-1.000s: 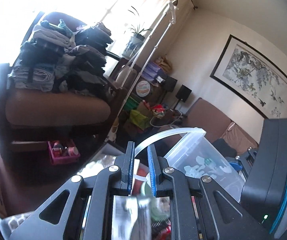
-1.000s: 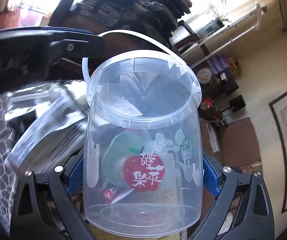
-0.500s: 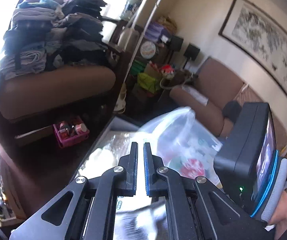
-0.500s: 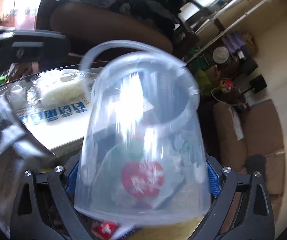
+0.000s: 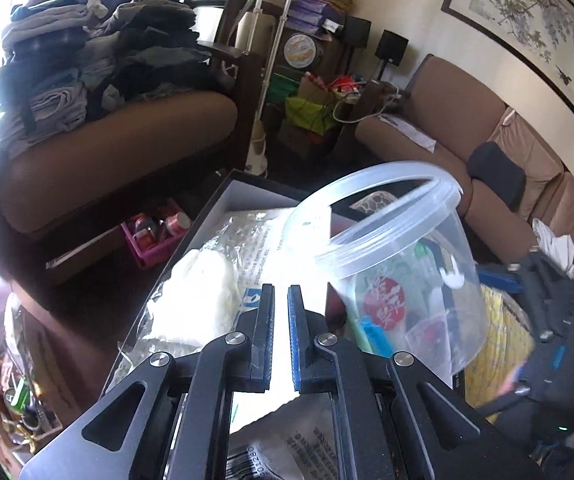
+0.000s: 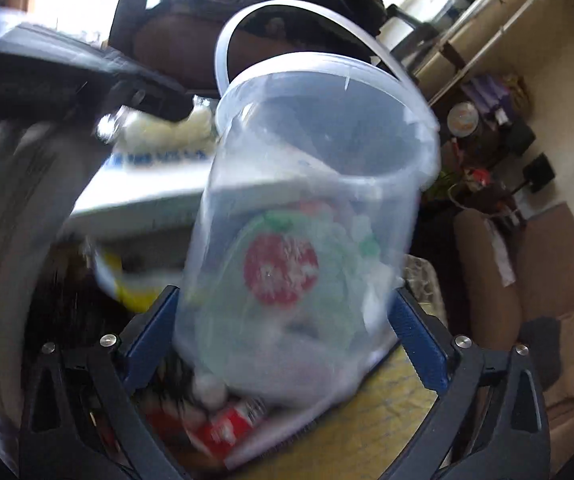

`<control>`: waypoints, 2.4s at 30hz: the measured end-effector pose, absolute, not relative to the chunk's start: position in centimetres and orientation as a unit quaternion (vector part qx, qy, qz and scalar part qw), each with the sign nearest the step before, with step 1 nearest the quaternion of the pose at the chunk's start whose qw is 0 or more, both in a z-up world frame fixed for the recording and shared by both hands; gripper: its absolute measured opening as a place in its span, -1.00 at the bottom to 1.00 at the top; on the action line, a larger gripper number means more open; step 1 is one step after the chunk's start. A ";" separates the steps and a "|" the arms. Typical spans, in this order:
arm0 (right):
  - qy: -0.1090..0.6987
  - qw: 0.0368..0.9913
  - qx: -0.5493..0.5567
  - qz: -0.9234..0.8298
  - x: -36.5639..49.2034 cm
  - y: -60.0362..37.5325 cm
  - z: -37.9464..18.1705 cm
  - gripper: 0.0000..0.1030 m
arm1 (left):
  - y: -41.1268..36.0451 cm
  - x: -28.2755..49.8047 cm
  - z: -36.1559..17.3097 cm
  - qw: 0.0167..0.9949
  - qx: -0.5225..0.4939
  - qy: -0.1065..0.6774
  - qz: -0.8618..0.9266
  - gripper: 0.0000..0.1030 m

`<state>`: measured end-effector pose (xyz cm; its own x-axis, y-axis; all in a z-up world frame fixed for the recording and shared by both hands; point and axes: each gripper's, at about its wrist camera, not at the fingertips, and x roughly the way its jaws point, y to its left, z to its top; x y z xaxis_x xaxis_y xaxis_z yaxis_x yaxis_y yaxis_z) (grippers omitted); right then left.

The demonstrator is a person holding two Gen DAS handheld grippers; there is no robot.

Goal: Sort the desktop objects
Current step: 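Lower the cup into the black bin and open both grippers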

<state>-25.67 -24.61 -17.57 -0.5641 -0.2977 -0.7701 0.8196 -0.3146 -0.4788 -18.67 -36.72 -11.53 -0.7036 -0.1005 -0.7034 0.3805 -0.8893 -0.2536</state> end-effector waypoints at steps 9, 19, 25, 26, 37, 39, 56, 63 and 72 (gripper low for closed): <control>0.416 0.377 0.337 -0.756 -26.2 -20.1 -13.8 0.97 | -35.5 -18.7 -11.7 0.140 0.376 0.179 -0.899 -0.40; 0.144 0.416 0.359 -0.823 -30.8 -17.8 -6.8 0.02 | -35.9 -18.7 -11.8 0.141 0.379 0.190 -0.895 -0.25; 0.229 0.342 0.369 -0.834 -30.0 -19.7 -10.8 0.05 | -36.7 -18.7 -12.1 0.147 0.384 0.194 -0.891 -0.24; 0.232 0.334 0.370 -0.835 -30.1 -19.9 -11.2 0.14 | -36.8 -18.7 -12.1 0.145 0.383 0.199 -0.890 -0.24; 0.246 0.294 0.361 -0.850 -32.3 -22.4 -12.7 0.44 | -35.5 -19.1 -11.9 0.135 0.385 0.185 -0.894 -0.20; 0.244 0.289 0.364 -0.851 -32.3 -22.6 -12.9 0.45 | -35.4 -18.9 -11.8 0.134 0.385 0.183 -0.895 -0.20; 0.158 0.315 0.363 -0.863 -27.9 -15.1 -7.2 0.50 | -29.7 -15.9 -8.0 0.125 0.343 0.183 -0.913 0.20; 0.107 0.369 0.344 -0.857 -23.2 -10.5 -3.6 0.50 | -26.9 -13.4 -5.5 0.134 0.308 0.106 -0.936 0.56; 0.138 0.349 0.306 -0.875 -16.6 -4.2 1.2 0.65 | -24.1 -9.1 -6.1 0.157 0.312 -0.004 -0.937 0.84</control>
<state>-16.62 -4.16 1.22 -0.5693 -0.5262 -0.6316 0.6954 -0.7181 -0.0285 -9.08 -24.05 -6.09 -0.7561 -0.2964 -0.5834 0.2920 -0.9507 0.1046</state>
